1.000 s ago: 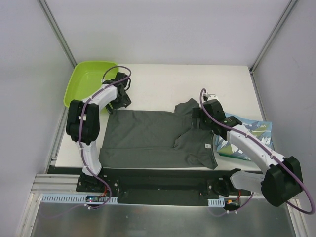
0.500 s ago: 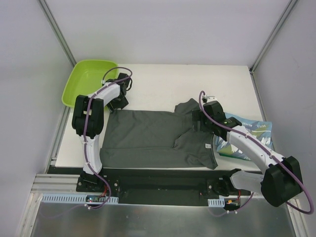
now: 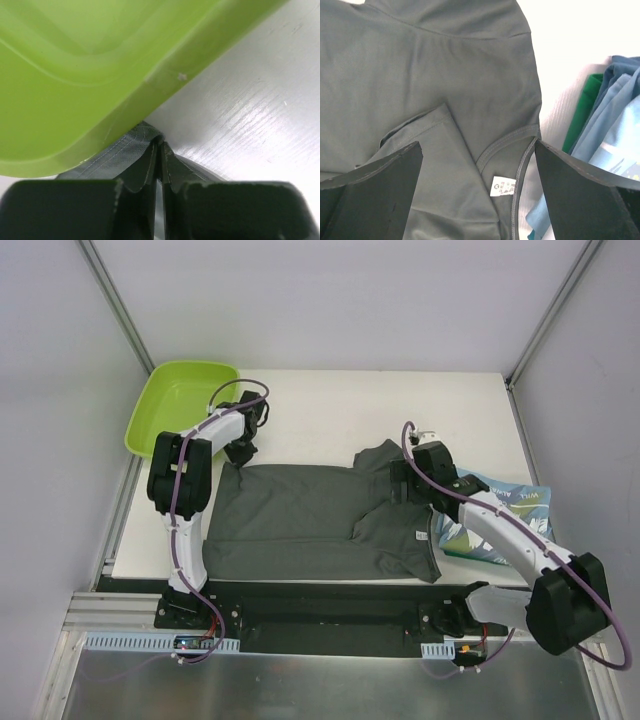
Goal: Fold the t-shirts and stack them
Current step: Grap the side of the flattened tshirt furthest away from the robot with both arms
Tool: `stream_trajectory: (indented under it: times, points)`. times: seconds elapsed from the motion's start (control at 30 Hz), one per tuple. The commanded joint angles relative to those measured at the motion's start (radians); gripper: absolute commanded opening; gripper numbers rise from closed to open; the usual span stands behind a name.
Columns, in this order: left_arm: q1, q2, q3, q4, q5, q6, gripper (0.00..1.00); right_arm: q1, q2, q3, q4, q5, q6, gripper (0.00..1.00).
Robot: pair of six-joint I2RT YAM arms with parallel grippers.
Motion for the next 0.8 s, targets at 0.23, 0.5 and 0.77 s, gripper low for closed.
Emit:
stream_trajectory:
  times: [0.23, 0.5, 0.77]
  points:
    - [0.010, -0.026, -0.061, -0.035, 0.013, 0.020, 0.00, -0.062, 0.380, 0.369, 0.075, 0.010, -0.070, 0.96]
    - [0.010, -0.031, -0.081, -0.001, 0.062, 0.043, 0.00, -0.118, 0.793, 0.801, -0.066, -0.082, -0.125, 0.97]
    - [0.010, -0.025, -0.083, 0.013, 0.081, 0.050, 0.00, -0.122, 1.067, 1.078, -0.232, -0.119, -0.182, 0.80]
